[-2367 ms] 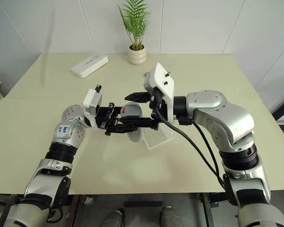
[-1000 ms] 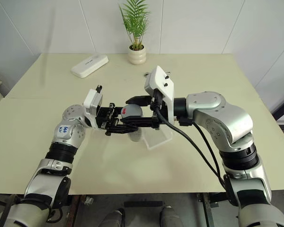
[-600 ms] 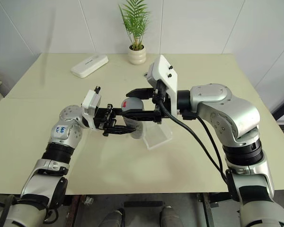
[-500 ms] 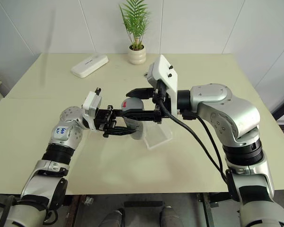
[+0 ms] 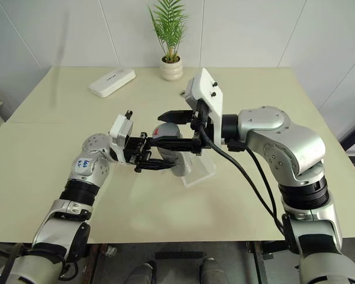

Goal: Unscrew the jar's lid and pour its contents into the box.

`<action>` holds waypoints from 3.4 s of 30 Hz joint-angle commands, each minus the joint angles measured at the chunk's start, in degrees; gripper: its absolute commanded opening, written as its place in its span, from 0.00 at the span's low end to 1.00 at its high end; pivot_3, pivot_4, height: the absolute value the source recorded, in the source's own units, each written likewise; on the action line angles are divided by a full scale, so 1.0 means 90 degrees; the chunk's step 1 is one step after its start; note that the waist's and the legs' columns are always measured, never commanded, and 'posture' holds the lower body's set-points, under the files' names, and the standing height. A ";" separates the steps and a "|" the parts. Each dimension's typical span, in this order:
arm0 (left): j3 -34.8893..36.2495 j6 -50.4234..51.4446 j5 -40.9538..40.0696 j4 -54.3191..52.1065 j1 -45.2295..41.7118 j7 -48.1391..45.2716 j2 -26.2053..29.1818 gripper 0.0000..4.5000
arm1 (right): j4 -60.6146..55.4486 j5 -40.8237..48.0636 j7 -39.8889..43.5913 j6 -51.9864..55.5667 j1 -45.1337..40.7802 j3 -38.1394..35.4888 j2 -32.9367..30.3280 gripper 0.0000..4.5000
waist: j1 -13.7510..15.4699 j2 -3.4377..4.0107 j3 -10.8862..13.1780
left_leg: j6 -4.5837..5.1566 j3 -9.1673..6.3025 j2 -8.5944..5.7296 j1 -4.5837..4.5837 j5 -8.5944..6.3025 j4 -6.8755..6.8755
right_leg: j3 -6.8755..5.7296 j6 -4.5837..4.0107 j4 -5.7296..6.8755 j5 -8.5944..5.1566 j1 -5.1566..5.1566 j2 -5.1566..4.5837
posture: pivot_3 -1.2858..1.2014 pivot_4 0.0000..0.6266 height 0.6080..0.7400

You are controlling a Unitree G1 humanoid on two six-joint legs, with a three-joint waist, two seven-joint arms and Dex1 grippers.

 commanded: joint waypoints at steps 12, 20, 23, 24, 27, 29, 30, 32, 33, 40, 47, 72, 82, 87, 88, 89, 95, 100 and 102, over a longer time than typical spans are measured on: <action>0.0038 0.0251 -0.0179 -0.0176 -0.0250 -0.0707 0.0338 0.43 | -0.0435 0.0160 -0.0123 0.0074 0.0134 -0.0148 -0.0095 0.66 | -0.0009 0.0001 0.0001 | 0.0001 0.0000 0.0000 0.0000 0.0001 0.0000 | 0.0000 0.0000 0.0001 0.0000 0.0000 0.0000 | 0.52 0.24 1.00; -0.0632 0.0476 -0.0337 -0.0430 -0.0088 -0.0724 0.1033 0.43 | -0.0299 0.0126 -0.0068 0.0016 0.0022 -0.0241 -0.0128 0.66 | -0.0012 0.0002 0.0001 | 0.0001 0.0000 0.0000 0.0001 0.0000 0.0000 | 0.0001 0.0000 0.0001 0.0000 0.0000 0.0000 | 0.52 0.24 1.00; -0.0772 0.0478 -0.0403 -0.0504 -0.0029 -0.0724 0.1199 0.43 | -0.0216 0.0087 -0.0043 -0.0038 -0.0043 -0.0272 -0.0167 0.66 | -0.0008 0.0003 0.0001 | 0.0001 0.0000 0.0000 0.0001 0.0000 0.0000 | 0.0000 0.0000 0.0002 0.0000 0.0000 0.0000 | 0.52 0.24 1.00; -0.0786 0.0488 -0.0426 -0.0520 -0.0018 -0.0724 0.1222 0.43 | -0.0183 0.0073 -0.0038 -0.0057 -0.0073 -0.0280 -0.0174 0.66 | -0.0005 0.0003 0.0001 | 0.0001 0.0000 0.0000 0.0001 0.0000 0.0000 | 0.0001 0.0000 0.0002 0.0000 0.0000 0.0000 | 0.52 0.24 1.00; -0.0765 0.0492 -0.0475 -0.0529 -0.0014 -0.0724 0.1225 0.43 | -0.0116 0.0029 -0.0026 -0.0109 -0.0125 -0.0287 -0.0185 0.66 | -0.0010 0.0003 0.0002 | 0.0001 0.0000 0.0000 0.0000 0.0000 0.0000 | 0.0001 0.0000 0.0001 0.0000 0.0000 0.0000 | 0.52 0.24 1.00; -0.0725 0.0512 -0.0485 -0.0531 -0.0013 -0.0724 0.1214 0.43 | -0.0060 -0.0010 -0.0020 -0.0158 -0.0149 -0.0295 -0.0204 0.66 | -0.0011 0.0003 0.0002 | 0.0001 0.0000 0.0000 0.0000 0.0000 0.0000 | 0.0000 0.0000 0.0001 0.0000 0.0000 0.0001 | 0.52 0.24 1.00; -0.0689 0.0533 -0.0485 -0.0529 -0.0019 -0.0724 0.1218 0.43 | -0.0015 -0.0084 -0.0069 -0.0199 -0.0155 -0.0311 -0.0242 0.66 | -0.0010 0.0003 0.0002 | 0.0001 0.0000 0.0000 0.0000 0.0000 0.0000 | 0.0000 0.0000 0.0001 0.0000 0.0000 0.0001 | 0.52 0.24 1.00; -0.0592 0.0574 -0.0449 -0.0500 -0.0034 -0.0724 0.1286 0.43 | 0.0236 -0.0393 -0.0163 -0.0386 -0.0159 -0.0394 -0.0464 0.66 | -0.0004 0.0003 0.0002 | 0.0001 0.0000 0.0000 0.0000 0.0000 0.0000 | 0.0000 0.0000 0.0001 0.0000 0.0000 0.0000 | 0.52 0.24 1.00; -0.0556 0.0583 -0.0435 -0.0493 -0.0043 -0.0723 0.1312 0.43 | 0.0337 -0.0497 -0.0180 -0.0457 -0.0157 -0.0432 -0.0558 0.66 | -0.0002 0.0003 0.0002 | 0.0001 0.0000 0.0000 0.0000 0.0000 0.0000 | 0.0001 0.0000 0.0001 0.0000 0.0000 0.0000 | 0.52 0.24 1.00; -0.0172 0.0773 -0.0380 -0.0477 -0.0025 -0.0471 0.1677 0.43 | 0.0700 -0.1156 -0.0532 -0.0534 0.0631 -0.0849 -0.1346 0.66 | -0.0007 0.0004 0.0002 | 0.0002 0.0002 0.0000 -0.0001 0.0000 -0.0005 | 0.0001 0.0000 -0.0009 -0.0001 0.0000 0.0000 | 0.52 0.24 1.00; 0.0178 0.1018 -0.0318 -0.0317 -0.0062 -0.0125 0.1818 0.43 | 0.0263 -0.1564 -0.1509 -0.0273 0.2213 -0.1119 -0.1226 0.66 | 0.0003 0.0011 0.0007 | 0.0003 0.0001 0.0000 -0.0005 0.0000 -0.0007 | 0.0000 0.0001 -0.0010 -0.0004 -0.0001 0.0001 | 0.52 0.24 1.00; 0.0646 0.0090 0.0467 0.0959 -0.0831 0.0429 0.1326 0.43 | -0.0031 -0.2129 -0.2823 -0.0559 0.4243 -0.1463 -0.0221 0.99 | 0.0002 0.0011 0.0007 | 0.0008 0.0000 -0.0006 0.0004 0.0016 0.0003 | 0.0004 0.0004 0.0022 -0.0001 0.0001 0.0000 | 0.52 0.24 1.00; 0.0612 -0.1240 0.1043 0.1562 -0.1231 0.0915 0.1012 0.43 | -0.1009 -0.1166 -0.1711 -0.0462 0.4349 -0.2144 -0.0786 0.99 | 0.0029 0.0010 0.0008 | 0.0008 -0.0002 -0.0007 0.0003 0.0016 0.0004 | 0.0004 0.0005 0.0024 -0.0001 0.0002 0.0000 | 0.52 0.24 1.00; 0.0343 -0.2906 0.1780 0.2273 -0.1607 0.1224 0.0749 0.43 | -0.1789 0.0148 -0.0771 -0.0001 0.4674 -0.2918 -0.1405 0.99 | 0.0102 0.0009 0.0008 | 0.0008 -0.0003 -0.0010 0.0004 0.0016 0.0005 | 0.0004 0.0007 0.0018 -0.0001 0.0008 0.0000 | 0.52 0.24 1.00; 0.0315 -0.3208 0.1871 0.2413 -0.1682 0.1238 0.0681 0.43 | -0.1856 0.0305 -0.0720 0.0045 0.4711 -0.3039 -0.1487 0.99 | 0.0117 0.0009 0.0008 | 0.0008 -0.0004 -0.0010 0.0004 0.0016 0.0004 | 0.0003 0.0008 0.0011 0.0000 0.0010 0.0001 | 0.52 0.24 1.00; 0.0262 -0.3510 0.1985 0.2564 -0.1759 0.1228 0.0633 0.43 | -0.1886 0.0394 -0.0715 0.0065 0.4744 -0.3106 -0.1542 0.99 | 0.0134 0.0009 0.0008 | 0.0008 -0.0003 -0.0010 0.0004 0.0016 0.0005 | 0.0003 0.0010 0.0008 0.0001 0.0013 0.0000 | 0.52 0.24 1.00; -0.0257 -0.5690 0.3125 0.3544 -0.2285 0.2077 0.0383 0.43 | -0.2211 0.0793 -0.0791 0.0149 0.4983 -0.3403 -0.1819 0.99 | 0.0172 0.0007 0.0008 | 0.0009 -0.0002 -0.0012 -0.0002 0.0016 0.0009 | 0.0007 0.0024 -0.0021 0.0013 0.0021 0.0000 | 0.52 0.24 1.00; -0.1047 -0.6930 0.5083 0.3962 -0.2750 0.4311 0.0412 0.43 | -0.2680 0.1774 -0.0987 0.0416 0.5213 -0.3854 -0.1833 0.99 | 0.0174 0.0001 0.0012 | 0.0011 -0.0005 -0.0013 -0.0008 0.0014 0.0009 | 0.0008 0.0029 -0.0024 0.0015 0.0019 0.0001 | 0.52 0.24 1.00; -0.1480 -0.7069 0.6178 0.3944 -0.2962 0.5773 0.0535 0.43 | -0.2754 0.1985 -0.1109 0.0468 0.5292 -0.3957 -0.1882 0.99 | 0.0175 -0.0005 0.0015 | 0.0012 -0.0006 -0.0013 -0.0011 0.0014 0.0010 | 0.0007 0.0030 -0.0026 0.0015 0.0019 0.0000 | 0.52 0.24 1.00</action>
